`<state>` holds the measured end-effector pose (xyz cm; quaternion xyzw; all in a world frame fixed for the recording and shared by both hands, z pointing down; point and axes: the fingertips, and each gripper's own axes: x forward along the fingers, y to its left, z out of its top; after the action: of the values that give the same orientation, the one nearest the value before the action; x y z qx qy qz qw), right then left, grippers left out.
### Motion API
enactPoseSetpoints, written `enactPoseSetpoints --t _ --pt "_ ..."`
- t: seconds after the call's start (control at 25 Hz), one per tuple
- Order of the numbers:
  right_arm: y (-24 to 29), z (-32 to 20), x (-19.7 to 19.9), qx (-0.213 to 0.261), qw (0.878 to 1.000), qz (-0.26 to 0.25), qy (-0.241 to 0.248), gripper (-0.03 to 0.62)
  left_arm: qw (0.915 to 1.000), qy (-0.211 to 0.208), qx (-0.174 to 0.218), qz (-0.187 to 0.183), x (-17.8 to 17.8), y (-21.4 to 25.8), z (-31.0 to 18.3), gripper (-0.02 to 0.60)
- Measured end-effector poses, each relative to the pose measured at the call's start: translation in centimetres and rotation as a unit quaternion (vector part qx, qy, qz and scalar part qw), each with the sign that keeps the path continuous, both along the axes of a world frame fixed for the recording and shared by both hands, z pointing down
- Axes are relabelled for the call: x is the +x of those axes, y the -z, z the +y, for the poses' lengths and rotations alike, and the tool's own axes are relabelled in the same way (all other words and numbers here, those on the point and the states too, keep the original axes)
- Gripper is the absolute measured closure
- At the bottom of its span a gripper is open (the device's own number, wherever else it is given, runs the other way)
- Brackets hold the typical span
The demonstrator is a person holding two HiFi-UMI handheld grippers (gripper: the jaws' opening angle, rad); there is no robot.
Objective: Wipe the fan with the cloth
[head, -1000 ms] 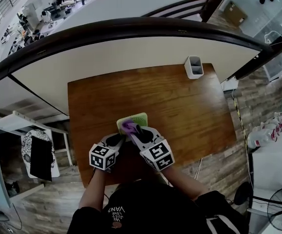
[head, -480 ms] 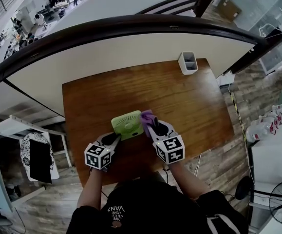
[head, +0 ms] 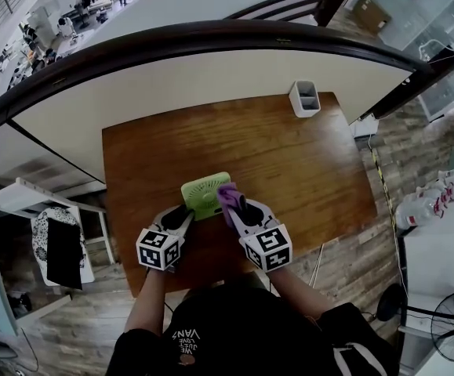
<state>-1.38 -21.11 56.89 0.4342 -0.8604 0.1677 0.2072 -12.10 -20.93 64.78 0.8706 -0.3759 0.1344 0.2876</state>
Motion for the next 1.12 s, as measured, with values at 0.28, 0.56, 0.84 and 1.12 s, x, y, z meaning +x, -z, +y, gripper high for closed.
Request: enactPoseSetpoints --t 0.28,0.56,0.84,1.12 --pt "-1.3 2.6 -6.8 -0.008 0.996 -0.014 0.088 0.51 0.9996 0.026 0.006 0.002 -2.0 0.6 1.7 0.474" --pt "-2.7 3.1 -9.8 -0.003 0.991 0.004 0.132 0.51 0.9986 0.048 0.021 -0.003 -3.6 1.4 3.9 0.502" --pt "-3.7 2.3 -8.8 -0.005 0.992 0.023 0.125 0.51 0.998 0.055 0.029 0.005 -4.1 2.4 5.0 0.568" --pt "-3.8 1.5 -4.8 -0.012 0.996 0.024 0.084 0.51 0.9984 0.047 0.03 0.014 -2.9 2.7 4.4 0.569"
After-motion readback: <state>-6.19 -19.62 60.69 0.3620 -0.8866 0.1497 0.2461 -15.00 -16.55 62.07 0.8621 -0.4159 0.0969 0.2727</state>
